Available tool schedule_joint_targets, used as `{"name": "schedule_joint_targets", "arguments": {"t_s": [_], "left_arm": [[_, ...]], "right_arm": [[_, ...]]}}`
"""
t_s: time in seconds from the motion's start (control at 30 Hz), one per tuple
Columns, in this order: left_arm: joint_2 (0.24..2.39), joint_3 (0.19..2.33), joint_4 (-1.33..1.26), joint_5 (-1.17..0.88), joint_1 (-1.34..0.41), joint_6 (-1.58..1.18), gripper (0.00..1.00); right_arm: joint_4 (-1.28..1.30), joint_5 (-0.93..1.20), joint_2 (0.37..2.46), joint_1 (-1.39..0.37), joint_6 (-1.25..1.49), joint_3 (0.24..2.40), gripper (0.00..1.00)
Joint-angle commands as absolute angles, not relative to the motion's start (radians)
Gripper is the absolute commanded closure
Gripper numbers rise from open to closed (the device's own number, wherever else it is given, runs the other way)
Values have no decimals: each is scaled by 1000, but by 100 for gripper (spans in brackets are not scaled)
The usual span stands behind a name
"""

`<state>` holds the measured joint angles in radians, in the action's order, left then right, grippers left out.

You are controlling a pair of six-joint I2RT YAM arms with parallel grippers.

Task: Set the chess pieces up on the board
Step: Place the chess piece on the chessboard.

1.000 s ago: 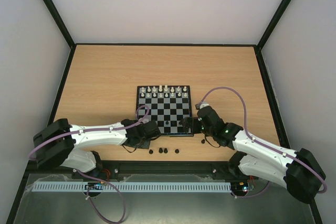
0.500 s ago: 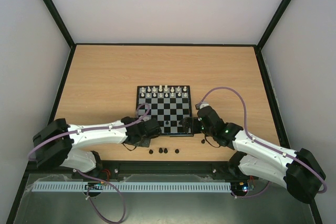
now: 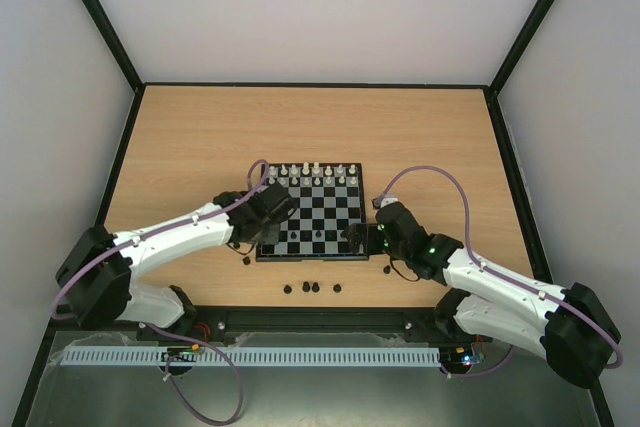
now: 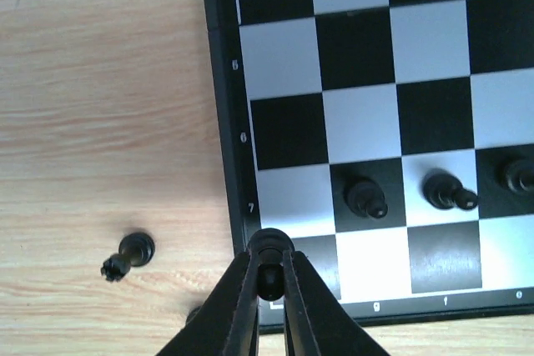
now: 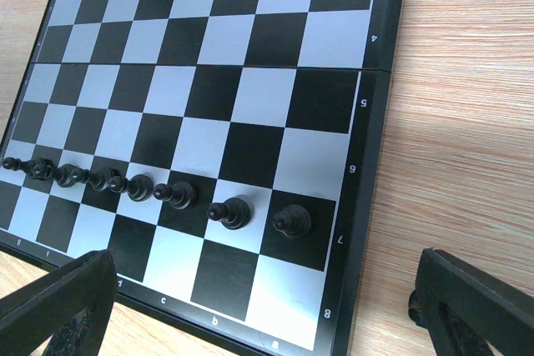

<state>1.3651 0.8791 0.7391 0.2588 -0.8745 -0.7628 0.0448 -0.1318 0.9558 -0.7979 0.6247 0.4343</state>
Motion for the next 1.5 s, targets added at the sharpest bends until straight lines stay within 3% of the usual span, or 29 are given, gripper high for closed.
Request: {"name": "schedule_joint_targets", "arguments": {"t_s": [0.0, 1.47], "left_arm": [[1394, 911, 705, 261, -848, -693, 89], [1493, 811, 573, 209, -836, -698, 84]], "right_arm": [[47, -139, 966, -796, 617, 426, 1], [45, -134, 963, -796, 615, 424, 1]]}}
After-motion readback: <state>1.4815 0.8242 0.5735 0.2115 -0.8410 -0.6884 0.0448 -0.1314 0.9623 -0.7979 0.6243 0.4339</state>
